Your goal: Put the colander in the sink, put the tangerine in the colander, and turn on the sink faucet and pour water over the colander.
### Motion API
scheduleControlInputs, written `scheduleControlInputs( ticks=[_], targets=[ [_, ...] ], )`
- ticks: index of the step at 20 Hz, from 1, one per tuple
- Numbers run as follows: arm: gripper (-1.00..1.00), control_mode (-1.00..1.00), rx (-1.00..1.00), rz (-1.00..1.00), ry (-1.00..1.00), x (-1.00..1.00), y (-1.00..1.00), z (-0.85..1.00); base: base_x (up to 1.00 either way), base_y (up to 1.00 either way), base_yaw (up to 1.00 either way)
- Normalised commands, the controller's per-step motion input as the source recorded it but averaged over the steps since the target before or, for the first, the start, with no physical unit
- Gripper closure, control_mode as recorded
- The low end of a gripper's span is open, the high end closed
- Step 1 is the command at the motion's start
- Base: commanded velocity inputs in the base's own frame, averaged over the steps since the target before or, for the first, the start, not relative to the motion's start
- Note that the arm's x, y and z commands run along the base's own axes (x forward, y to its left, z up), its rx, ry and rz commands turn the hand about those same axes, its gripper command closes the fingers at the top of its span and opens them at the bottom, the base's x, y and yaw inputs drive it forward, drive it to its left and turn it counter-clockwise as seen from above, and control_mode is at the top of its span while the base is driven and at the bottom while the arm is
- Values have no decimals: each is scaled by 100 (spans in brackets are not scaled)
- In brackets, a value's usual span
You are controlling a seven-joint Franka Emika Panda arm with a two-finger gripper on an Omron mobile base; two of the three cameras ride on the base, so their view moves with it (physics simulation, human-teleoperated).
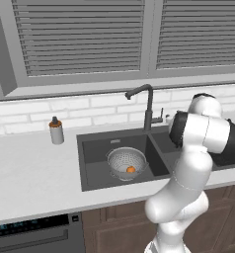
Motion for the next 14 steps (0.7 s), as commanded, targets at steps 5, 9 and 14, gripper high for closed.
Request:
scheduleControlInputs(
  ticks=[5,9,14],
  targets=[
    [-100,-100,0,0,0,42,1,-17,0,0,0],
    [-100,-100,0,0,0,39,0,-12,0,0,0],
    [-100,-100,0,0,0,46,0,-11,0,0,0]
  ],
)
